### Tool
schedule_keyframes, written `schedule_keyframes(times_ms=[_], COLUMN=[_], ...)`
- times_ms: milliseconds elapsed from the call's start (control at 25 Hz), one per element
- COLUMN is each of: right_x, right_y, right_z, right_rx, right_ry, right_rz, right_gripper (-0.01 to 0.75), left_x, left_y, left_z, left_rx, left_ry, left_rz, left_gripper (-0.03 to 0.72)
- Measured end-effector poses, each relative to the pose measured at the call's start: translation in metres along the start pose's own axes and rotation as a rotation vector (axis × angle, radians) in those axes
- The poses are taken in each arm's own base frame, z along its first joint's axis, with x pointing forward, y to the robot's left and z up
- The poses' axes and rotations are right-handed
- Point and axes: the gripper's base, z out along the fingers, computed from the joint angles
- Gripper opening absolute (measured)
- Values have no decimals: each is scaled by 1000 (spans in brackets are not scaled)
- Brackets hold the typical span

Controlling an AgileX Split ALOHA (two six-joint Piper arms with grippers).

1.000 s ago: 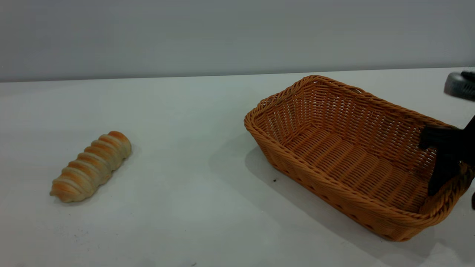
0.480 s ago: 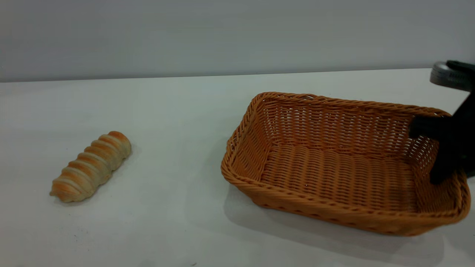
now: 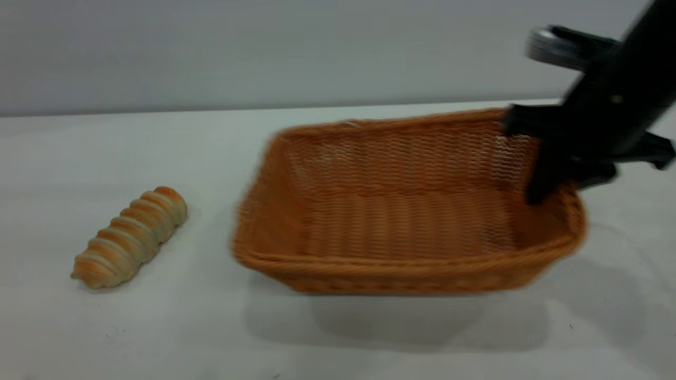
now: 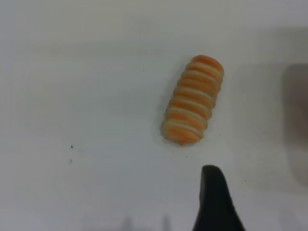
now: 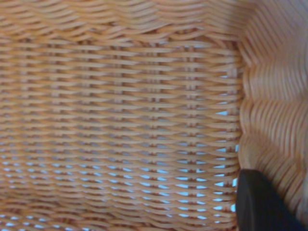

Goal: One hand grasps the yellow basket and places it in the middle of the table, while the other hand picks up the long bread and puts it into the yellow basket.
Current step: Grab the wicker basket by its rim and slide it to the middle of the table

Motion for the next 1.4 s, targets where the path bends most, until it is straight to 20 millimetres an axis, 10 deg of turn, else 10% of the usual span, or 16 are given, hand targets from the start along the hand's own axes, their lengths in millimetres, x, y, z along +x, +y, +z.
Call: schedule_keyframes(times_ms=[440, 920, 1400], right_x=[13, 6, 2], right_y=[30, 39, 46], right_z=[45, 28, -35], right_rx=[-33, -48, 5], right_ry=[70, 0, -9], right_rz=[-95, -332, -608], right_gripper=[124, 713, 581], left_x=[0, 0, 11], left_y=[0, -2, -1], left_z=[0, 10, 93], left_rx=[1, 14, -12], left_ry=[0, 28, 239], left_rz=[-3, -28, 13], left_gripper=[525, 525, 525])
